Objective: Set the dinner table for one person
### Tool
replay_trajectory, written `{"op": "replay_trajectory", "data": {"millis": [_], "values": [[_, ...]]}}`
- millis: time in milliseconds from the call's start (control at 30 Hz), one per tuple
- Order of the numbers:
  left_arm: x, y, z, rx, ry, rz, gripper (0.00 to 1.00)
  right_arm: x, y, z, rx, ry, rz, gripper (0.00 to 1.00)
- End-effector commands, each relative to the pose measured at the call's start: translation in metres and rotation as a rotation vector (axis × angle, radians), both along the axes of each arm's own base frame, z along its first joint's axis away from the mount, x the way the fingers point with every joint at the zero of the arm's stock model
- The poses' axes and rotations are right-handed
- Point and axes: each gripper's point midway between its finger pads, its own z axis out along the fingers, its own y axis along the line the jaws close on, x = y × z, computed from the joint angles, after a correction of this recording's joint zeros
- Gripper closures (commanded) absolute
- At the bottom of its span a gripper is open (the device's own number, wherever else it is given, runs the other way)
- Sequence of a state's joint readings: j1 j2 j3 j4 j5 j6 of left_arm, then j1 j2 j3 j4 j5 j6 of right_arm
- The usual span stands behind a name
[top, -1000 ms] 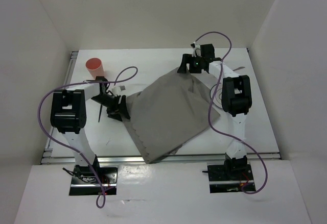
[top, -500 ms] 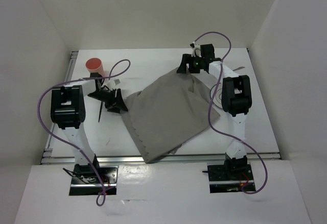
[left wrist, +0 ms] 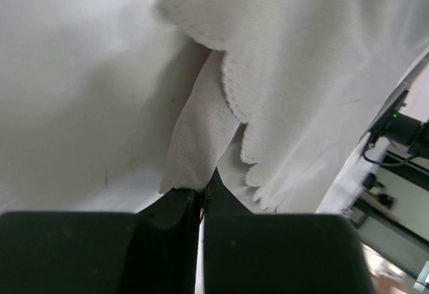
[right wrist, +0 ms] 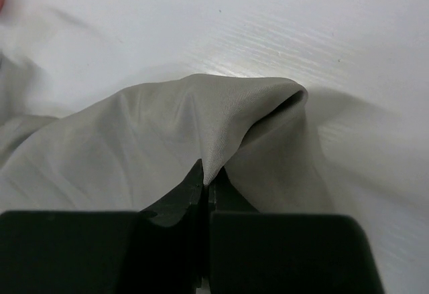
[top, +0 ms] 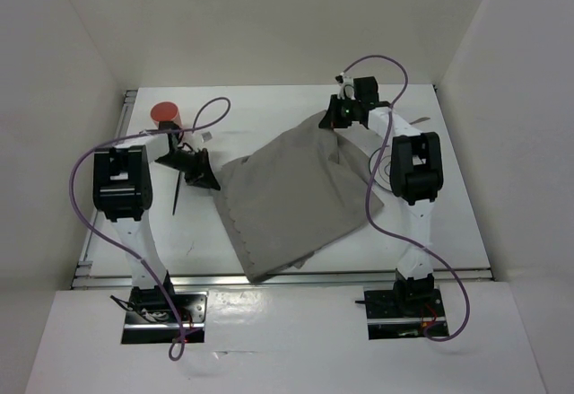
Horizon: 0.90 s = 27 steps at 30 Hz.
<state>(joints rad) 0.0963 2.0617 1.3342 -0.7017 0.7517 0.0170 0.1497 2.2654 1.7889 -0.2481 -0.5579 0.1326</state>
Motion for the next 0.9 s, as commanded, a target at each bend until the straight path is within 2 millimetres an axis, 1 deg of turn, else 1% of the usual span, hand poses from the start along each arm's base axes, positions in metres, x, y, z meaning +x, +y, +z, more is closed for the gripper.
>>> {"op": "replay_trajectory", "data": {"millis": [0, 33, 67, 100, 133, 167, 200, 233, 267, 300, 333, 367, 400, 433, 467, 500, 533, 567, 600, 633, 667, 700, 733, 767, 800, 833, 867], "values": [[0.038, 0.004, 0.066, 0.031, -0.250, -0.043, 1.00, 0.002, 0.002, 0.102, 0.039, -0.209, 0.027, 1.00], [0.041, 0.011, 0.080, 0.057, -0.298, -0.041, 1.00, -0.002, 0.001, 0.118, 0.042, -0.235, 0.027, 1.00], [0.045, 0.014, 0.094, 0.082, -0.351, -0.045, 1.00, -0.013, 0.000, 0.155, 0.050, -0.298, 0.028, 1.00], [0.046, 0.018, 0.123, 0.123, -0.440, -0.054, 1.00, -0.020, -0.007, 0.162, 0.050, -0.305, 0.019, 1.00], [0.043, 0.018, 0.135, 0.130, -0.473, -0.062, 1.00, -0.028, -0.008, 0.175, 0.053, -0.326, 0.019, 1.00], [0.041, 0.020, 0.149, 0.150, -0.505, -0.066, 1.00, -0.042, -0.010, 0.208, 0.061, -0.388, 0.019, 1.00], [0.036, 0.020, 0.174, 0.162, -0.572, -0.071, 1.00, -0.053, -0.011, 0.209, 0.060, -0.384, 0.019, 1.00], [0.032, 0.020, 0.184, 0.170, -0.603, -0.080, 1.00, -0.062, -0.012, 0.219, 0.062, -0.402, 0.019, 1.00], [0.026, 0.023, 0.193, 0.174, -0.616, -0.070, 1.00, -0.080, -0.014, 0.248, 0.076, -0.455, 0.015, 1.00], [0.019, 0.026, 0.212, 0.192, -0.676, -0.075, 1.00, -0.091, -0.016, 0.248, 0.076, -0.453, 0.015, 1.00], [0.013, 0.026, 0.220, 0.199, -0.698, -0.082, 1.00, -0.100, -0.017, 0.257, 0.078, -0.472, 0.016, 1.00], [0.011, 0.035, 0.230, 0.215, -0.725, -0.066, 1.00, -0.119, -0.020, 0.281, 0.084, -0.518, 0.016, 1.00], [0.002, 0.032, 0.240, 0.210, -0.737, -0.077, 1.00, -0.129, -0.021, 0.286, 0.084, -0.520, 0.016, 1.00], [-0.003, 0.036, 0.249, 0.214, -0.763, -0.081, 1.00, -0.138, -0.023, 0.292, 0.088, -0.524, 0.004, 1.00], [-0.012, 0.037, 0.264, 0.228, -0.802, -0.077, 1.00, -0.147, -0.025, 0.297, 0.089, -0.530, 0.004, 1.00], [-0.017, 0.038, 0.278, 0.227, -0.834, -0.072, 1.00, -0.166, -0.029, 0.317, 0.094, -0.561, -0.011, 1.00], [-0.024, 0.041, 0.285, 0.243, -0.852, -0.077, 1.00, -0.176, -0.030, 0.321, 0.105, -0.560, -0.016, 1.00], [-0.030, 0.040, 0.294, 0.249, -0.876, -0.076, 1.00, -0.185, -0.033, 0.324, 0.106, -0.561, -0.032, 1.00], [-0.038, 0.043, 0.310, 0.276, -0.928, -0.061, 1.00, -0.206, -0.037, 0.341, 0.117, -0.596, -0.044, 1.00], [-0.045, 0.042, 0.321, 0.288, -0.964, -0.068, 1.00, -0.217, -0.038, 0.348, 0.121, -0.621, -0.044, 1.00], [-0.049, 0.045, 0.326, 0.321, -0.981, -0.056, 1.00, -0.226, -0.040, 0.349, 0.126, -0.619, -0.056, 1.00], [-0.055, 0.046, 0.336, 0.342, -1.013, -0.048, 1.00, -0.236, -0.042, 0.356, 0.129, -0.640, -0.056, 1.00], [-0.065, 0.045, 0.351, 0.364, -1.067, -0.041, 1.00, -0.256, -0.044, 0.369, 0.142, -0.668, -0.058, 1.00], [-0.071, 0.047, 0.354, 0.381, -1.071, -0.032, 1.00, -0.263, -0.045, 0.368, 0.142, -0.667, -0.058, 1.00], [-0.075, 0.048, 0.362, 0.401, -1.098, -0.023, 1.00, -0.276, -0.045, 0.372, 0.154, -0.667, -0.052, 1.00], [-0.080, 0.050, 0.370, 0.426, -1.117, -0.001, 1.00, -0.284, -0.044, 0.377, 0.169, -0.666, -0.048, 1.00], [-0.083, 0.052, 0.374, 0.434, -1.114, 0.015, 1.00, -0.286, -0.044, 0.379, 0.177, -0.656, -0.051, 1.00]]}}
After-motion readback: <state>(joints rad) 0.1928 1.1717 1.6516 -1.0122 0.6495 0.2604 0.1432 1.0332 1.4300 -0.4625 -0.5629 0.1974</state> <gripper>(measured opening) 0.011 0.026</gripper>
